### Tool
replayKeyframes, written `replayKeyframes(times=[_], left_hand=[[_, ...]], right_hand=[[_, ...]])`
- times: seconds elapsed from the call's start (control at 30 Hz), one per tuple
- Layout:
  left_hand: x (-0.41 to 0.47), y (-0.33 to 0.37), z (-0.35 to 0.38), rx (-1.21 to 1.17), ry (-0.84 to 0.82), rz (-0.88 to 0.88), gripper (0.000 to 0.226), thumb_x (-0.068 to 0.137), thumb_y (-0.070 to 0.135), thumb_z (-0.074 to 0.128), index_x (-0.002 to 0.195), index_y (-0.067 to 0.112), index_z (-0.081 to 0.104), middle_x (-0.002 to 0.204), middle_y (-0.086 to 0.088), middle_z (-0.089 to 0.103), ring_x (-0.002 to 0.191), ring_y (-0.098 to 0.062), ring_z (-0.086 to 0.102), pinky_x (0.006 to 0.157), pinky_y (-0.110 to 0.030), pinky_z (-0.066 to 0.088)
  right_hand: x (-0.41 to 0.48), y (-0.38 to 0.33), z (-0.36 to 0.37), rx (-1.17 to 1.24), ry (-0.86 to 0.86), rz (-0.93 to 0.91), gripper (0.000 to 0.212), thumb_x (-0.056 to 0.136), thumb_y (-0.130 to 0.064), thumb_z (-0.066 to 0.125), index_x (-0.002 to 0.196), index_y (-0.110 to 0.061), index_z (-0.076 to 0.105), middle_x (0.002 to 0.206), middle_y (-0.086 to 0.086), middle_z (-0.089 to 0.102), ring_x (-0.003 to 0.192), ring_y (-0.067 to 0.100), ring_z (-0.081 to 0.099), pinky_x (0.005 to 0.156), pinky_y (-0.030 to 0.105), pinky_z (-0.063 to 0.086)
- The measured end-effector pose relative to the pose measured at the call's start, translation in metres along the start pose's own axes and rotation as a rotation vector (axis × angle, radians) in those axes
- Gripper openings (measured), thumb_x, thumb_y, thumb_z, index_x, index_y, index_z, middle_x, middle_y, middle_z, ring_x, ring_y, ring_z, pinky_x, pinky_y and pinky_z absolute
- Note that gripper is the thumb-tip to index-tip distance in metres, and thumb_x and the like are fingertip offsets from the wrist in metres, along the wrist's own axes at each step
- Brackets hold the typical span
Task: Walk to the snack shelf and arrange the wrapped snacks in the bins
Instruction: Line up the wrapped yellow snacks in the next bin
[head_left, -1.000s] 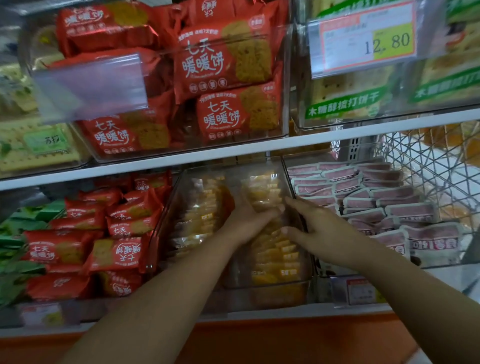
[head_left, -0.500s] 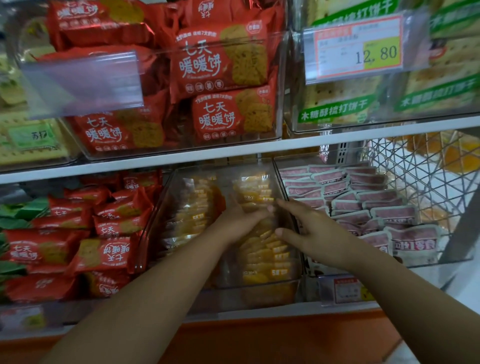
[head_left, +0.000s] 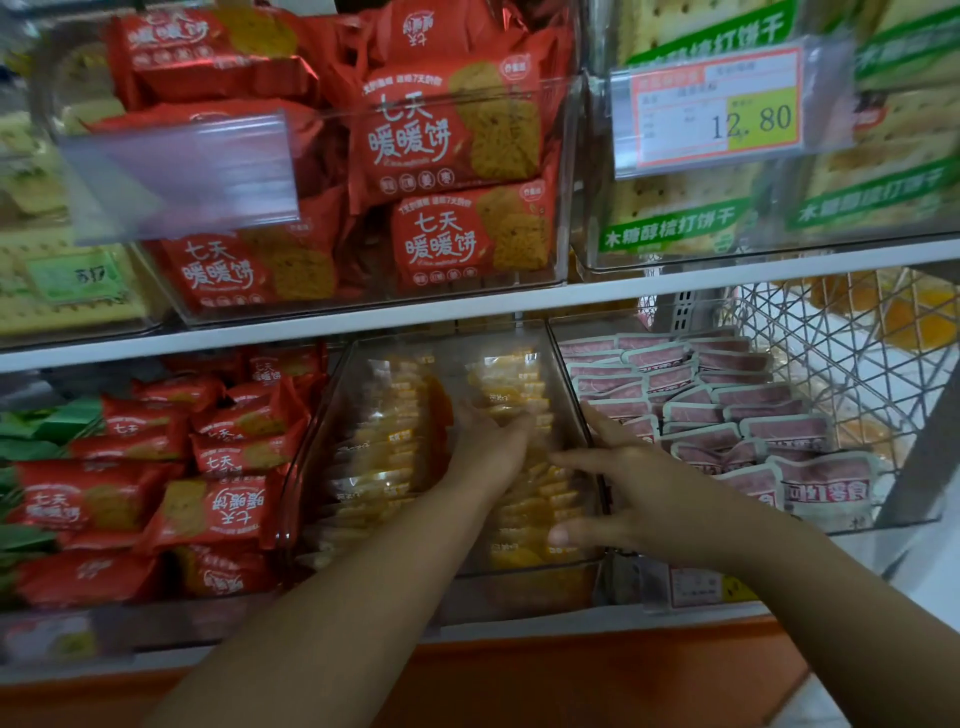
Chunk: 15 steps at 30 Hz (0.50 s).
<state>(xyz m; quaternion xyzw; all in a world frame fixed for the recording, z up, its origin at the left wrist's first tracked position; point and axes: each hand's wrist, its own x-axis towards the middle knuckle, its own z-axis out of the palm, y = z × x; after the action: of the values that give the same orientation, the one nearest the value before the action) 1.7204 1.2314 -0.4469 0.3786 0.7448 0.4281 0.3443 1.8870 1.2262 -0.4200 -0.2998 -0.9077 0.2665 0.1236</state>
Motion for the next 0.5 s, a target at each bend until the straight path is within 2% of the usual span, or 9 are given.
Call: replayKeyframes(times=[0.07,0.2,0.3,0.4,0.5], left_hand=[[-0.003,0.004,-0.003,0.021,-0.012,-0.009,0.087,0.091,0.045,0.053,0.150,0.018,-0.006,0.153,-0.008,0.026,0.137,-0.028,0.032,0.109,-0.036,0.030],[-0.014,0.011,-0.015,0.043,-0.092,-0.067,0.088,0.091,0.053,0.048,0.150,0.016,-0.005,0.155,-0.011,0.020,0.138,-0.031,0.028,0.111,-0.039,0.029],[-0.025,0.004,-0.022,-0.027,-0.051,-0.061,0.091,0.088,0.055,0.053,0.151,0.016,0.000,0.156,-0.007,0.019,0.137,-0.028,0.031,0.110,-0.040,0.031],[-0.034,-0.012,-0.017,0.019,-0.053,-0.057,0.079,0.092,0.052,0.047,0.151,0.019,0.007,0.155,-0.005,0.023,0.137,-0.027,0.032,0.112,-0.041,0.030],[-0.037,-0.018,-0.013,0.017,-0.071,-0.054,0.078,0.092,0.052,0.044,0.151,0.025,0.002,0.156,-0.003,0.021,0.138,-0.026,0.030,0.113,-0.041,0.027]], right_hand=[[0.000,-0.003,0.002,-0.025,0.012,0.011,0.083,0.068,-0.060,0.066,0.141,-0.029,0.039,0.155,-0.014,-0.006,0.144,0.008,0.007,0.108,0.015,0.015],[-0.005,-0.011,0.006,-0.048,0.059,0.031,0.073,0.077,-0.047,0.068,0.140,-0.027,0.039,0.154,-0.012,0.001,0.142,0.012,0.015,0.101,0.011,0.015],[-0.012,-0.014,0.005,-0.053,0.061,0.040,0.071,0.078,-0.046,0.067,0.140,-0.031,0.037,0.154,-0.014,0.000,0.140,0.009,0.015,0.095,0.007,0.015],[-0.016,-0.015,0.005,-0.067,0.045,0.044,0.075,0.077,-0.047,0.068,0.142,-0.032,0.033,0.154,-0.014,-0.001,0.139,0.007,0.015,0.090,0.005,0.013],[-0.016,-0.014,0.007,-0.105,0.043,0.037,0.078,0.076,-0.048,0.068,0.143,-0.031,0.031,0.155,-0.011,-0.005,0.142,0.009,0.012,0.092,0.006,0.012]])
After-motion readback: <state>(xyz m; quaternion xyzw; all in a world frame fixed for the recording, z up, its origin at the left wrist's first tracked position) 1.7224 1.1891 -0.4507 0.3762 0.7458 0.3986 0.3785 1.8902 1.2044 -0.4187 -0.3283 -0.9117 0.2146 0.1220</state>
